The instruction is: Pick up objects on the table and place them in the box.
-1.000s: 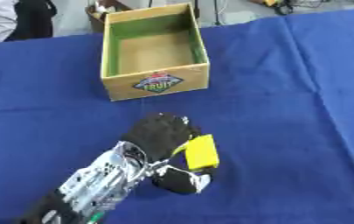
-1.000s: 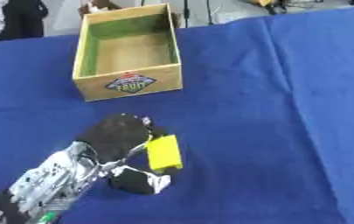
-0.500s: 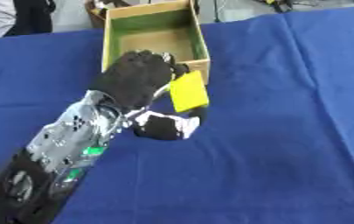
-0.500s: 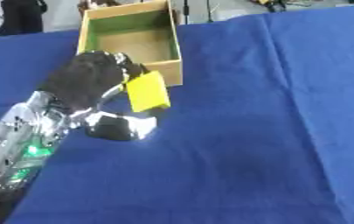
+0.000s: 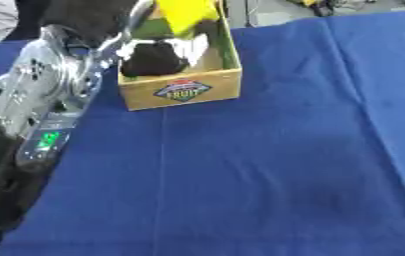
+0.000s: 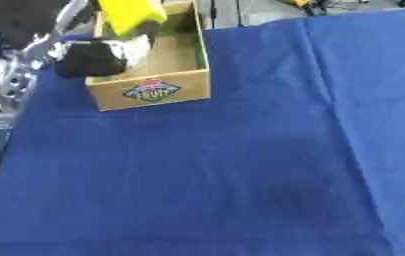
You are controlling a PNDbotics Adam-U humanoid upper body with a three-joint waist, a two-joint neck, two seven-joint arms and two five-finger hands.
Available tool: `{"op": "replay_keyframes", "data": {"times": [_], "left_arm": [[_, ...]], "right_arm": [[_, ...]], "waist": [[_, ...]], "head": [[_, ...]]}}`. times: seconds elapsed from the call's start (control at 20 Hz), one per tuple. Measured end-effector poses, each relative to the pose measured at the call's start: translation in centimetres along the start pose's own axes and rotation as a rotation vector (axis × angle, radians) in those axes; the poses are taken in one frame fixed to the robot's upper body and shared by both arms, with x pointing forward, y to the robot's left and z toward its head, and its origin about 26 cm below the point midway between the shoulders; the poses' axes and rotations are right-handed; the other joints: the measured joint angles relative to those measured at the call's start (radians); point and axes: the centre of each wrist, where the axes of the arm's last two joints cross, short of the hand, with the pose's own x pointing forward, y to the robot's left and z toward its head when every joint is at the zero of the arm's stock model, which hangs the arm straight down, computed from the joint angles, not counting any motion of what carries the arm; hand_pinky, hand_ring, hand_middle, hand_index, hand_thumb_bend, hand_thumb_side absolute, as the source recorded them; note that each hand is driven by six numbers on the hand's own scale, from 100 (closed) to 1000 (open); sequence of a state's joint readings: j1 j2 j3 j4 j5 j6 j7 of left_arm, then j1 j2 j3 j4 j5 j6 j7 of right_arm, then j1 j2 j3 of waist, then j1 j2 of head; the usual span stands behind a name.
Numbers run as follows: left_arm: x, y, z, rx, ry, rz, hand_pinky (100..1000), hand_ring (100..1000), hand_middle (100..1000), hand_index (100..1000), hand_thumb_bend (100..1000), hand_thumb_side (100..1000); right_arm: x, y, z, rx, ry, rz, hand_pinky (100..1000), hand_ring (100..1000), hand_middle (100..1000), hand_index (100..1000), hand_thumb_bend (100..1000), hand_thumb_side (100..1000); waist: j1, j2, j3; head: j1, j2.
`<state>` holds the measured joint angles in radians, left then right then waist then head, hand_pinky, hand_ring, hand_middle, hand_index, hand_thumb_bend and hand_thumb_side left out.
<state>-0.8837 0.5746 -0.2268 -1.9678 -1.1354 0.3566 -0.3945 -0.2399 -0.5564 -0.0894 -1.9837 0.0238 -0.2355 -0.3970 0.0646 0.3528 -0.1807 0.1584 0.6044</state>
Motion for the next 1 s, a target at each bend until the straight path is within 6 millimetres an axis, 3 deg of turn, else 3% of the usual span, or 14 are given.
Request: {"op": "replay_keyframes", "data": {"times": [0.25,0.6,1.0], "left_arm": [[-1.9,-1.0,-3.2,0.004,0.078,-0.047,100,206,227,462,100,801],[-5.4,-6.7,-7.7,-0.083,0.206,-0.18,100,224,254,464,100,789],[-7.9,-12.4,-8.9,-0.234,0.291,-0.27,100,234,269,467,100,821]], "right_arm": [[0.1,0.2,-0.2,0.018,-0.012,-0.006,743,658,658,773,100,646],[0.3,0.5,-0.6,0.038,-0.033,-0.012,743,659,658,773,100,647],[0.4,0.6,-0.9,0.044,-0.048,-0.014,744,660,659,773,100,647]], "waist": [[0.013,0.01,-0.022],[0.028,0.026,-0.054],[0.032,0.038,-0.076]], "head": [[0.017,-0.004],[0.046,-0.019],[0.063,-0.036]]}}
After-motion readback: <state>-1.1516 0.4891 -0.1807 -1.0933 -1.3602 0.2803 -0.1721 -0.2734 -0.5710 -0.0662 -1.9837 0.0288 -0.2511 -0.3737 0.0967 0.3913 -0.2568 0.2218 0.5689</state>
